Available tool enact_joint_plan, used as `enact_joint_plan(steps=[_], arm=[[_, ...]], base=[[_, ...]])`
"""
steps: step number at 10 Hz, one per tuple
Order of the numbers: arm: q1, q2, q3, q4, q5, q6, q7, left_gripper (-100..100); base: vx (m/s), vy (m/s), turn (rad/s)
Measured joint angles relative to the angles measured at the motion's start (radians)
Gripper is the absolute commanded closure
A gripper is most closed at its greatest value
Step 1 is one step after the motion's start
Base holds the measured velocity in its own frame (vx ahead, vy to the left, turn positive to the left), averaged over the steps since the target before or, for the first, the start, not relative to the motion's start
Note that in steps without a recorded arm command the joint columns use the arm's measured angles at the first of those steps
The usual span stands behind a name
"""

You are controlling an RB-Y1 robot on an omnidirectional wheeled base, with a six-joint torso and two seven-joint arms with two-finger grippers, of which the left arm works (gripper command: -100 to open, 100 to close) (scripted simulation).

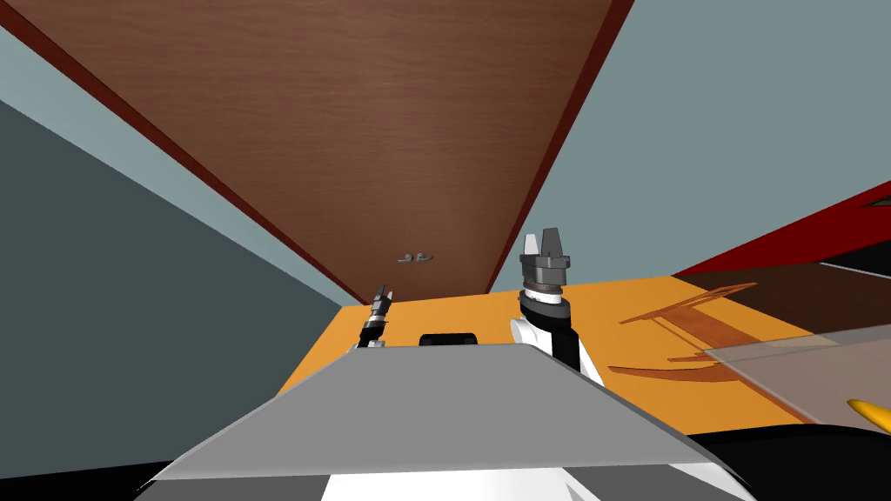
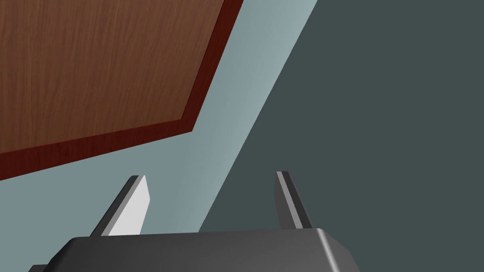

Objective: Pull the door open

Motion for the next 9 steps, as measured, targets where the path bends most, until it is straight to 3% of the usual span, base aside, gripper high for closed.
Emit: enact_joint_plan(steps=[9], arm=[[-0.04,0.021,0.008,0.172,0.012,-0.036,0.018,-100]], base=[[0.111,0.002,-0.049]])
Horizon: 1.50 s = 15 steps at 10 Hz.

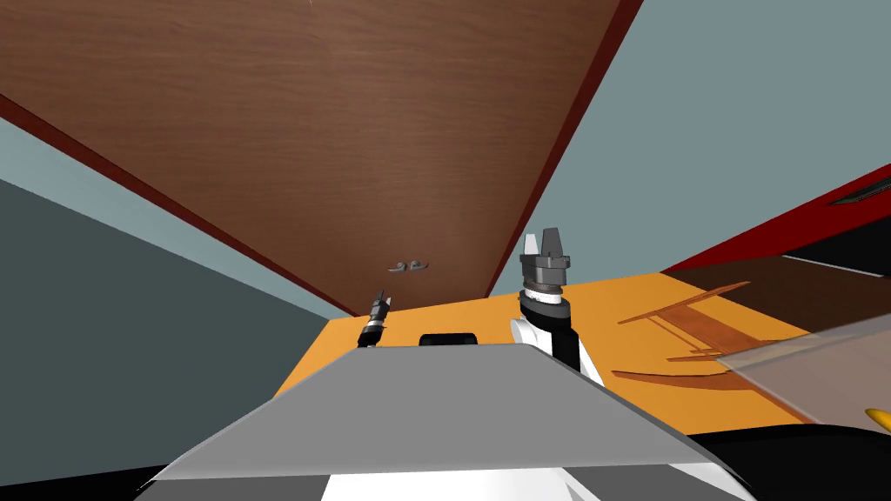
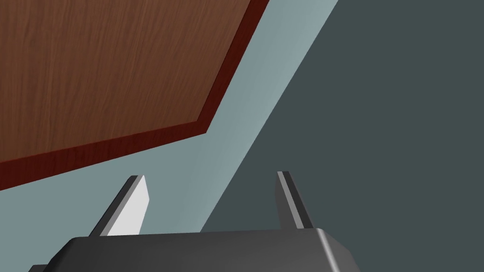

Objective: Pull the door open

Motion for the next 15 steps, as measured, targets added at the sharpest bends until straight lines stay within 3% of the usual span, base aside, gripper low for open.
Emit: enact_joint_plan(steps=[4,5,7,9,10,11,13,15], arm=[[-0.031,0.012,0.005,0.103,0.007,-0.022,0.01,-100],[-0.032,0.013,0.005,0.106,0.007,-0.023,0.011,-100],[-0.022,0.031,0.041,0.15,0.025,-0.037,0.008,-100],[0.007,0.041,0.073,0.116,0.042,-0.001,0.001,-100],[-0.007,0.047,0.079,0.15,0.045,-0.009,0.002,-100],[0.003,0.052,0.094,0.159,0.053,-0.016,0.0,-100],[-0.013,0.072,0.129,0.218,0.072,-0.027,0.001,-100],[-0.02,0.07,0.155,0.22,0.088,-0.019,-0.007,-100]], base=[[0.151,0.025,-0.047],[0.013,0.011,-0.048],[-0.001,0.02,-0.068],[-0.002,0.017,-0.026],[0.02,0.02,-0.103],[0.041,0.04,-0.099],[0.091,0.092,-0.194],[0.153,0.137,-0.21]])
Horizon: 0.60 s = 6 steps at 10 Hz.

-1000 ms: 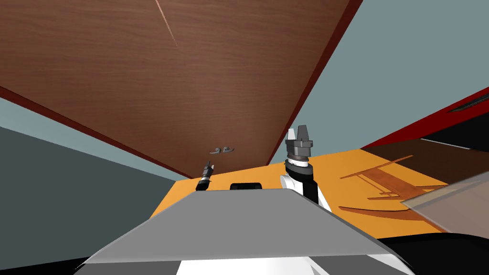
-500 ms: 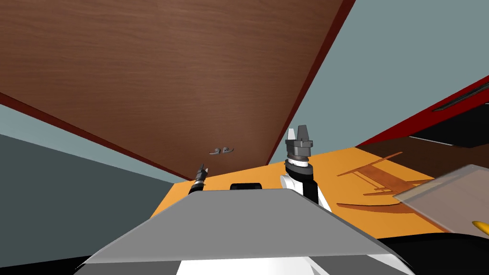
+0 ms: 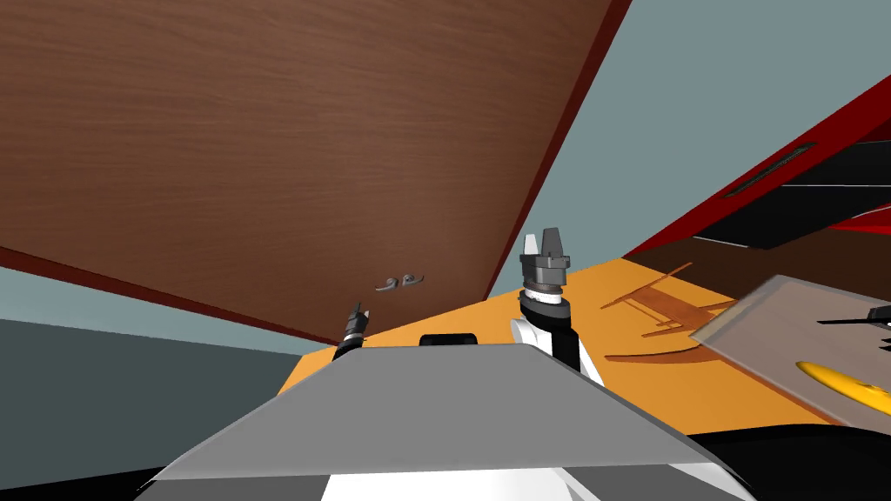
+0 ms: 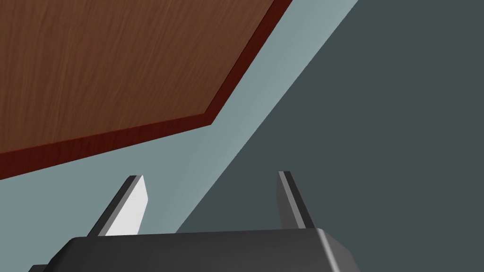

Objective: Pull the door open

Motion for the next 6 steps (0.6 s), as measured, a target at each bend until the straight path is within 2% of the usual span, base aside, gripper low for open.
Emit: enact_joint_plan(steps=[1,2,3,4,6], arm=[[-0.021,-0.001,-0.001,0.016,0.001,-0.004,0.001,-100],[-0.031,-0.015,-0.007,-0.003,-0.001,0.002,-0.003,-100],[-0.058,-0.03,-0.017,0.013,-0.006,-0.007,-0.008,-100],[-0.062,-0.031,-0.019,0.016,-0.007,-0.01,-0.01,100],[-0.061,-0.029,-0.017,0.012,-0.006,-0.009,-0.008,100]], base=[[0.204,0.027,-0.162],[0.19,-0.08,-0.194],[0.084,-0.043,-0.036],[-0.007,0.009,0.036],[-0.028,0.011,-0.01]])
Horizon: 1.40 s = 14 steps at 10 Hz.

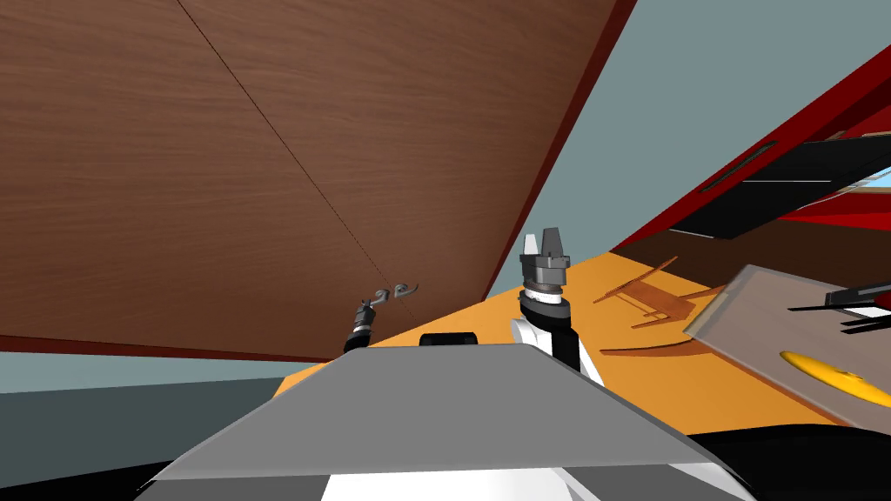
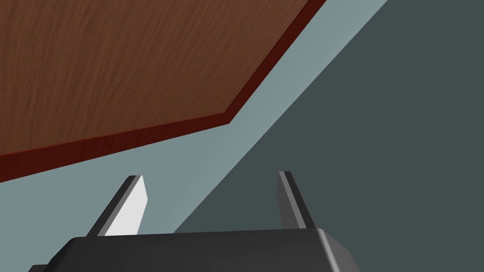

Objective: Pull the door open

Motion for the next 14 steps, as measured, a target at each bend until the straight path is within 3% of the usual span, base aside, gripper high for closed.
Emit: enact_joint_plan(steps=[4,5,6,8,10,12,14], arm=[[0.002,-0.003,-0.004,0.001,-0.002,0.003,-0.001,100],[-0.001,0.005,-0.002,0.009,-0.001,-0.002,0.002,100],[0.016,0.011,-0.001,-0.007,-0.001,-0.001,0.006,100],[0.016,0.03,-0.008,0.041,-0.005,-0.036,0.024,100],[0.049,0.039,-0.019,0.007,-0.011,-0.03,0.041,100],[0.064,0.057,-0.042,-0.011,-0.024,-0.043,0.068,100],[0.066,0.062,-0.068,-0.019,-0.038,-0.059,0.088,100]], base=[[-0.04,0.002,-0.003],[-0.197,0.011,-0.028],[-0.171,-0.026,-0.057],[-0.162,-0.032,-0.055],[-0.214,-0.007,-0.161],[-0.222,0.051,-0.188],[-0.157,0.061,-0.108]])
